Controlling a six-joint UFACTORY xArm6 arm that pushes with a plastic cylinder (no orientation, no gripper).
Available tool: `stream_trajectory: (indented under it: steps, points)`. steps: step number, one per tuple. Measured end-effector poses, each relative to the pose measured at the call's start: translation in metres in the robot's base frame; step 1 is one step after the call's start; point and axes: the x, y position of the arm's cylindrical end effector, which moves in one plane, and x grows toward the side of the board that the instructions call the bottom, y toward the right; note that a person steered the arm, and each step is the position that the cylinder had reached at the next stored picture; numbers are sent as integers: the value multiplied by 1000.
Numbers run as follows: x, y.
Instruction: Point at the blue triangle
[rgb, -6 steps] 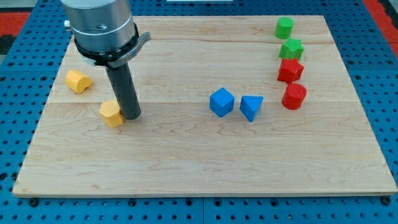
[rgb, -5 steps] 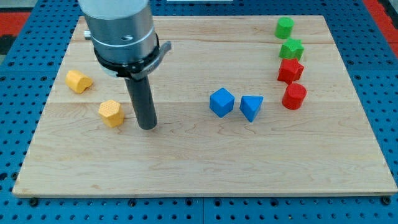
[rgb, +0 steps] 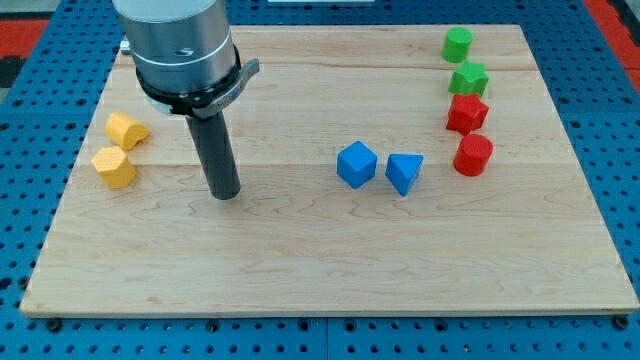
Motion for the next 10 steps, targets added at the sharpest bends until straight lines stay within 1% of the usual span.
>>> stream_trajectory:
  steps: [4, 6, 7, 8, 9, 10]
  points:
    - [5, 52]
    - [23, 118]
    - [56, 138]
    - [103, 207]
    - [71, 230]
    - [10, 199]
